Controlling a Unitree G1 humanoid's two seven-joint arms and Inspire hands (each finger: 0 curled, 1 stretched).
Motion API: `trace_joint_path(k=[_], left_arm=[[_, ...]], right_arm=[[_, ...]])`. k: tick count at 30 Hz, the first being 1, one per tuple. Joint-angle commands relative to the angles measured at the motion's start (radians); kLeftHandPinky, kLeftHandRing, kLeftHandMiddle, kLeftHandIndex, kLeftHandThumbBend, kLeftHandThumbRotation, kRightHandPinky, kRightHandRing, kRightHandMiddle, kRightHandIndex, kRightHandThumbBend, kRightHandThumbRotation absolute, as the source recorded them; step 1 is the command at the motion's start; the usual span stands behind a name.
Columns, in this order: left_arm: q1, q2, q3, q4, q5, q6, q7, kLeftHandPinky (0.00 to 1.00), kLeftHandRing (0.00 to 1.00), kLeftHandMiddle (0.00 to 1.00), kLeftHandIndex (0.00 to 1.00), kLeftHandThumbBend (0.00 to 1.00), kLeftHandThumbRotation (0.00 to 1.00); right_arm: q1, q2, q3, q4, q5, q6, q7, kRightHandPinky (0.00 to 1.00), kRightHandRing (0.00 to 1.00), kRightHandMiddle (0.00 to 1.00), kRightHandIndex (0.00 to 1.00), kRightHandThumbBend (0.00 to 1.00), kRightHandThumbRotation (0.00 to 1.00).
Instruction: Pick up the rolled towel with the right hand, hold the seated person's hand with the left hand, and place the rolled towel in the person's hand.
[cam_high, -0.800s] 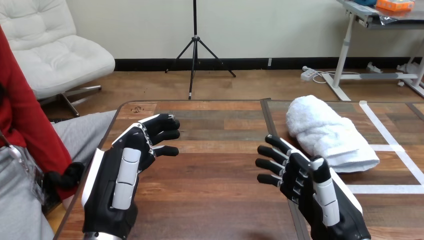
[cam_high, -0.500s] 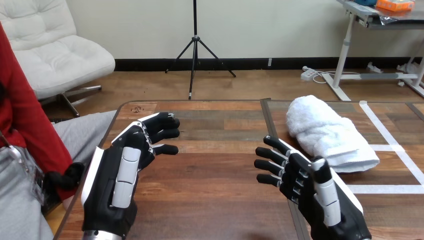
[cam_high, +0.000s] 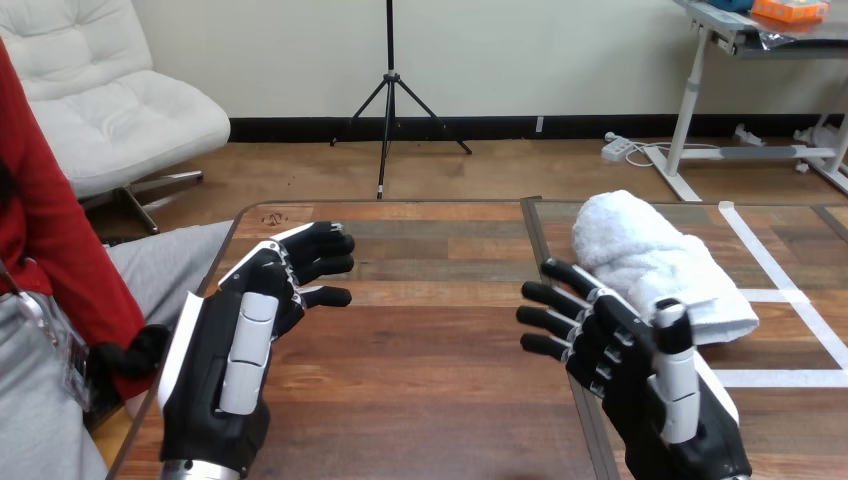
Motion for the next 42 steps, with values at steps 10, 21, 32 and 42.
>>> trace_joint_path(k=[10, 21, 32, 42], left_arm=[[-0.068, -0.018, 0.009, 0.016, 0.012, -0.024, 0.0, 0.63, 0.73, 0.74, 0.7, 0.73, 1.0], [-0.083, -0.016, 0.013, 0.024, 0.017, -0.019, -0.001, 0.64, 0.73, 0.74, 0.7, 0.75, 1.0], [-0.091, -0.016, 0.017, 0.04, 0.016, -0.023, -0.003, 0.64, 0.74, 0.74, 0.7, 0.76, 1.0], [-0.088, -0.022, 0.021, 0.04, 0.022, -0.025, 0.01, 0.64, 0.73, 0.74, 0.7, 0.79, 1.0]], right_arm=[[-0.153, -0.019, -0.044, 0.041, 0.005, -0.014, 0.003, 0.84, 0.86, 0.87, 0.91, 1.0, 1.0], [-0.341, -0.128, -0.076, 0.149, -0.103, -0.008, -0.015, 0.83, 0.87, 0.87, 0.91, 0.99, 0.86], [-0.524, -0.219, -0.075, 0.311, -0.242, -0.07, -0.043, 0.82, 0.88, 0.87, 0.9, 0.97, 0.83], [-0.667, -0.274, -0.05, 0.442, -0.363, -0.105, -0.079, 0.81, 0.88, 0.87, 0.89, 1.0, 0.86]])
